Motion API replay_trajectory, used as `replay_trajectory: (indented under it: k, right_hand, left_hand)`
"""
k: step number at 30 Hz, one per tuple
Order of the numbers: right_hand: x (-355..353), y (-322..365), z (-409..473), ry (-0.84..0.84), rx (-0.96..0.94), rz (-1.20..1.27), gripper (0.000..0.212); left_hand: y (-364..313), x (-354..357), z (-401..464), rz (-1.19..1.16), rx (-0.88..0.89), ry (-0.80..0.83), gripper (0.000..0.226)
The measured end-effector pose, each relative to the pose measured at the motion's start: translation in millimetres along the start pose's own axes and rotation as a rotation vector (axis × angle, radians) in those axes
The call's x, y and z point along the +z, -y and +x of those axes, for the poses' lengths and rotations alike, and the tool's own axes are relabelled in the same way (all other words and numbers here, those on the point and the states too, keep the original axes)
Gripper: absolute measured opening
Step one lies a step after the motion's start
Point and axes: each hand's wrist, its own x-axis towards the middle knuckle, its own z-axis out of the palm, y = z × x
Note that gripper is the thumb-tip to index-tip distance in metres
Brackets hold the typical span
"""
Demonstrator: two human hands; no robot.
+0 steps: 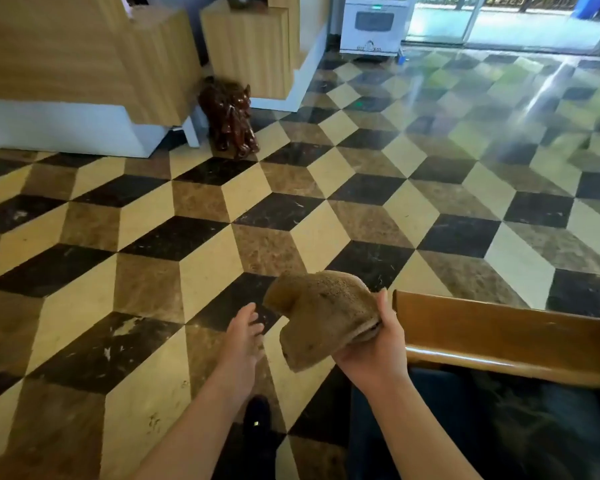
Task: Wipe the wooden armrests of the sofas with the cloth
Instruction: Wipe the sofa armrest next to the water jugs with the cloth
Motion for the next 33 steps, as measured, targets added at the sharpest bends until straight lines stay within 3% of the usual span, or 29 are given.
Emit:
replay_trajectory:
  k: [3,6,11,15,19,23,28,33]
  right_hand:
    - [11,15,26,0.022,0.018,0.049,0.072]
    - [27,30,59,-0.061,0.005,0.046,0.073]
    - [47,43,98,-0.28,-0.04,0.024,0.052]
    - [49,47,116,-0.412,-0.106,0.089,0.048]
    - [49,61,123,-0.395,-0.171,0.124,0.068]
    - [40,80,136,-0.341,-0.3,0.191,0.074]
    - [1,108,159,-0.611,-0.459,0.172,0.066]
    - [-43,153,186,-0.758,-0.442,0.215,0.044]
  left_hand:
    - [-18,8,38,-0.266,-0.315,0.227,0.049]
    - [-59,29,79,-0.346,-0.431,0.462,0.044]
    - [-129,59,128,-0.072,-0.381,0.621,0.056]
    - [-165,84,163,0.091,-0.414,0.795,0.056]
    - [-186,128,180,0.21,-0.429,0.937,0.069]
    - [-189,179,198,0.288,-0.492,1.111,0.062]
    - [-188,266,209,0.726,-0.287,1.093,0.051]
    - [-188,357,234,0.955,-0.255,1.175,0.057]
